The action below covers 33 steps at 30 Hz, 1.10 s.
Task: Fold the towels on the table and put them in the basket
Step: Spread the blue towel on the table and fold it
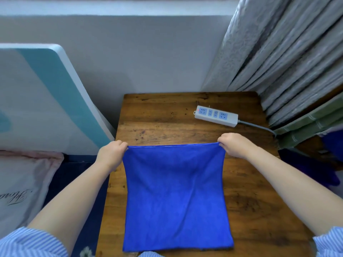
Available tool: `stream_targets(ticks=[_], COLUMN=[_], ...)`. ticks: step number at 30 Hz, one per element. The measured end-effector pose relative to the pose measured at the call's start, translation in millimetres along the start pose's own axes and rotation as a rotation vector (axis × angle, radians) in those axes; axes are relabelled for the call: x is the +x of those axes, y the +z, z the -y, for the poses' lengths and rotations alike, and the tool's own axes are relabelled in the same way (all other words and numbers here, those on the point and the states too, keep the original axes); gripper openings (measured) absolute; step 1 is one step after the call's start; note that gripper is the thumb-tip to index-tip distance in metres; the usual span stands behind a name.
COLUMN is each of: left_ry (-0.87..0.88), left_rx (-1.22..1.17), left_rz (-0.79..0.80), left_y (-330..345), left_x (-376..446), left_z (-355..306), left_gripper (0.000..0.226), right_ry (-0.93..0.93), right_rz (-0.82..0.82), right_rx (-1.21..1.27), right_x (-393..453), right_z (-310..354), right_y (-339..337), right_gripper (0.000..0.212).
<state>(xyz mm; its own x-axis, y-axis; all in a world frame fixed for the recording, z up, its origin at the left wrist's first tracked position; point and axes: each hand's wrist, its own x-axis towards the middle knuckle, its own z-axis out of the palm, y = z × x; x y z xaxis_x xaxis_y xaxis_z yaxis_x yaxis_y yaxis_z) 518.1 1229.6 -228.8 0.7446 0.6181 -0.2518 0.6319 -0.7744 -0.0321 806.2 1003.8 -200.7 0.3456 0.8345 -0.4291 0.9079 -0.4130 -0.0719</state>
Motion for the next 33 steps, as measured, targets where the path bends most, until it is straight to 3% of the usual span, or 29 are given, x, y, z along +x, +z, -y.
stream_targets(ticks=[3, 7, 12, 17, 19, 22, 24, 25, 29, 33], left_ry=[-0.067, -0.034, 0.016, 0.071, 0.108, 0.070, 0.038, 0.001, -0.008, -0.042], left_rx=[-0.024, -0.135, -0.219, -0.045, 0.025, -0.024, -0.091, -0.157, -0.030, -0.260], left_rz=[0.017, 0.003, -0.113, -0.240, -0.401, -0.608, -0.688, -0.695, -0.513, -0.710], left_y=[-11.7, -30.0, -66.8, -112.6, -138.5, -166.5, -183.6, -189.2, -185.4, -182.4], left_x=[3.1, 5.0, -3.7, -9.2, -8.6, -9.1, -17.3, -19.8, -24.7, -30.4], left_z=[0.1, 6.0, 15.2, 28.3, 32.7, 42.7, 40.2, 37.8, 33.7, 32.9], left_gripper=[0.017, 0.011, 0.018, 0.023, 0.011, 0.026, 0.007, 0.009, 0.026, 0.026], right_ry=[0.031, 0.054, 0.061, 0.117, 0.177, 0.210, 0.227, 0.256, 0.365, 0.333], right_rz=[-0.022, -0.089, -0.263, -0.343, -0.449, -0.727, -0.946, -1.007, -0.859, -1.075], right_rx=[0.039, 0.032, 0.057, -0.101, -0.067, 0.059, 0.060, 0.075, 0.101, 0.172], right_x=[-3.3, -14.6, -36.8, -49.5, -50.2, -54.3, -60.5, -63.2, -69.9, -84.7], right_z=[2.7, 2.5, 20.7, 28.2, 28.5, 37.3, 44.1, 49.2, 58.4, 59.4], right_y=[-6.5, -19.2, -47.0, -84.9, -106.3, -140.7, -150.8, -150.5, -141.0, -139.4], right_gripper=[0.022, 0.025, 0.021, 0.028, 0.029, 0.041, 0.041, 0.041, 0.034, 0.035])
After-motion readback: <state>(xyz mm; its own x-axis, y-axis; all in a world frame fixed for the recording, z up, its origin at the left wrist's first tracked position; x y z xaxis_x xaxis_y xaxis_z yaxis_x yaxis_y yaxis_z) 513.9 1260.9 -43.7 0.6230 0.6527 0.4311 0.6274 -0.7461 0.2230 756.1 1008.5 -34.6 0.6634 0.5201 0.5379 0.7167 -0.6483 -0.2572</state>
